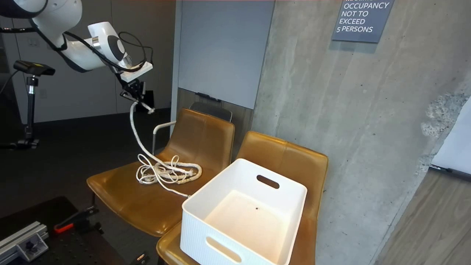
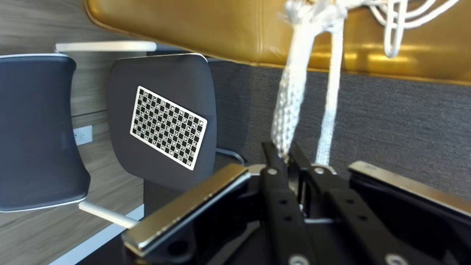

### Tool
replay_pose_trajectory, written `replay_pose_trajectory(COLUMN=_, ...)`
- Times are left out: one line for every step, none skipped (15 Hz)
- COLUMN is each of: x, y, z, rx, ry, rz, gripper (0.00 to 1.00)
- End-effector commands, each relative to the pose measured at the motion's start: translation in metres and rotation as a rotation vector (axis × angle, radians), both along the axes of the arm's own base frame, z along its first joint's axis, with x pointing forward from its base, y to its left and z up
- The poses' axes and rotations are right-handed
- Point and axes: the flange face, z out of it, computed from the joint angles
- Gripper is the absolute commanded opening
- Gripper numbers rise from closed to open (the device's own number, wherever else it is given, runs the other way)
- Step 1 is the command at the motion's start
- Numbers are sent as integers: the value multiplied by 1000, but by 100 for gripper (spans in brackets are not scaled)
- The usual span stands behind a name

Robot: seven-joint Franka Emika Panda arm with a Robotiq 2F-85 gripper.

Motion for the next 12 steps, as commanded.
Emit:
replay_pose_trajectory(x=-63, y=46, z=-23, rx=-27, ry=12, rz=-91, gripper=3)
replay_pose_trajectory(x=-76, y=47, z=-29, rx=-34, ry=25, rz=-122, gripper=3)
replay_pose_trajectory(x=-89, y=41, z=-35, rx=-44, ry=31, rz=-155, gripper=3)
replay_pose_trajectory(x=-95, y=36, z=-35, rx=-50, ry=38, rz=-190, gripper=3)
replay_pose_trajectory(x=-96, y=25, z=-35, rx=-52, ry=41, rz=-223, gripper=3)
replay_pose_trajectory(x=-96, y=12, z=-34, rx=-54, ry=43, rz=-252, gripper=3)
replay_pose_trajectory(x=-97, y=1, z=-33, rx=-60, ry=46, rz=-277, gripper=3)
replay_pose_trajectory(x=-96, y=-10, z=-30, rx=-60, ry=50, rz=-297, gripper=3)
replay_pose_trajectory(x=-97, y=-18, z=-31, rx=-61, ry=52, rz=-313, gripper=3)
replay_pose_trajectory(x=-96, y=-27, z=-29, rx=-57, ry=59, rz=-325, gripper=3)
replay_pose_trajectory(x=-95, y=-34, z=-32, rx=-51, ry=64, rz=-334, gripper=3)
replay_pose_trajectory(x=-95, y=-44, z=-33, rx=-45, ry=72, rz=-341, gripper=3)
